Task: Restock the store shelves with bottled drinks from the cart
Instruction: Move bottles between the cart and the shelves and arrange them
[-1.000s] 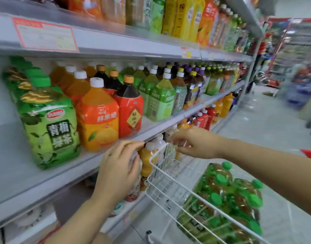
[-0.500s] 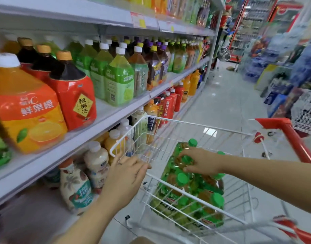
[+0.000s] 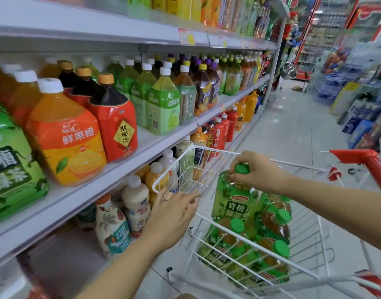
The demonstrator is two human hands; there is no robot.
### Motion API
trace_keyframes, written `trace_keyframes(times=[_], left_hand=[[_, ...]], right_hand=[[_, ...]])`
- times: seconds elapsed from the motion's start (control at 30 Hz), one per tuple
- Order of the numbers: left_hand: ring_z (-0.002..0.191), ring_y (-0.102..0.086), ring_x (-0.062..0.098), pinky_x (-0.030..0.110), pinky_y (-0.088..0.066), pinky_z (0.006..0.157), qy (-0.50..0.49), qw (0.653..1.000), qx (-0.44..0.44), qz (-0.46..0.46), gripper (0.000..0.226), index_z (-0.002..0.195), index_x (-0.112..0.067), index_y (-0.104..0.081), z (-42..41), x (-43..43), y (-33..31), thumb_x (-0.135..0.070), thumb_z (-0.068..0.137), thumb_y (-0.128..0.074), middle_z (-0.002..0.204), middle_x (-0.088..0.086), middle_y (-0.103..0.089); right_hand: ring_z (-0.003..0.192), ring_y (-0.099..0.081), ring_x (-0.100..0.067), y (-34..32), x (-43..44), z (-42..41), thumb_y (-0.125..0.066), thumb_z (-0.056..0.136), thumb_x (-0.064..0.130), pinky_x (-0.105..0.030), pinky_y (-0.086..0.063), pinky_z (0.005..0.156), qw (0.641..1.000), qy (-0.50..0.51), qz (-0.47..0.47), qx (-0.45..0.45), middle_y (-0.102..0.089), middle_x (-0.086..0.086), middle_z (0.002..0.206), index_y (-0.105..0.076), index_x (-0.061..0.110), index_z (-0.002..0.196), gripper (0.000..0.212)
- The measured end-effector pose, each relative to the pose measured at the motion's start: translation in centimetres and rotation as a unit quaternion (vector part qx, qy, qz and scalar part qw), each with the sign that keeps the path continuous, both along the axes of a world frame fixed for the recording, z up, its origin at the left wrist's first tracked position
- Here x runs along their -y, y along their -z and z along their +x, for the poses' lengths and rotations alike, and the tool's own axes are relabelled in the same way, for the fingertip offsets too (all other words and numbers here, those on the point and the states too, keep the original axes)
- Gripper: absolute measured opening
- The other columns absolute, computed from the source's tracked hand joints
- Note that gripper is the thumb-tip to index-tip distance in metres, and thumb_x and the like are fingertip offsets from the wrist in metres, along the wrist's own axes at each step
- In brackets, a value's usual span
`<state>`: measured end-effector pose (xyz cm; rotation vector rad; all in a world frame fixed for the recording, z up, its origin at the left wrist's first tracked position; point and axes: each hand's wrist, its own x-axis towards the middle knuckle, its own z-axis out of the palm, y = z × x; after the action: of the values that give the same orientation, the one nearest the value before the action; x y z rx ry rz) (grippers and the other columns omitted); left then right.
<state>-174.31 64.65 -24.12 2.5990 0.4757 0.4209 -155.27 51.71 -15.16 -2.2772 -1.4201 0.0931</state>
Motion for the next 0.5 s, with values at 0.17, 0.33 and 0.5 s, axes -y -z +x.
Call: trace_keyframes(times=[0.17, 0.33, 0.5], left_hand=[[0.134, -0.026, 0.000, 0.037, -0.026, 0.113, 0.022, 0.963, 0.150, -0.221, 0.068, 0.127, -0.065, -0.007, 0.7, 0.3, -3.3, -0.065, 0.079, -0.054, 0.147, -0.021, -0.024], [0.132, -0.028, -0.004, 0.032, -0.031, 0.108, 0.023, 0.956, 0.229, -0.184, 0.093, 0.127, -0.071, -0.002, -0.3, 0.6, -8.3, -0.066, 0.061, -0.068, 0.147, -0.023, -0.024], [0.124, -0.039, -0.009, 0.022, -0.038, 0.100, -0.062, 0.925, 0.337, -0.165, 0.095, 0.128, -0.067, -0.017, -5.9, -0.2, -10.5, -0.059, 0.051, -0.073, 0.135, -0.032, -0.037]], right_hand=[[0.067, -0.055, -0.006, -6.5, 0.3, -2.7, -0.072, 0.078, 0.012, -0.019, -0.048, 0.062, 0.989, -0.072, 0.130, -0.021, -0.055, 0.007, 0.083, -0.063, 0.023, 0.079, 0.014], [0.053, -0.052, -0.015, -9.7, -1.4, -6.3, -0.068, 0.081, 0.007, -0.027, -0.045, 0.051, 0.959, -0.162, 0.216, -0.091, -0.059, -0.004, 0.063, -0.062, 0.020, 0.081, 0.014], [0.052, -0.054, -0.009, -11.8, -5.1, -11.8, -0.068, 0.081, 0.004, -0.023, -0.045, 0.050, 0.919, -0.283, 0.246, -0.121, -0.063, 0.007, 0.066, -0.062, 0.019, 0.083, 0.017]])
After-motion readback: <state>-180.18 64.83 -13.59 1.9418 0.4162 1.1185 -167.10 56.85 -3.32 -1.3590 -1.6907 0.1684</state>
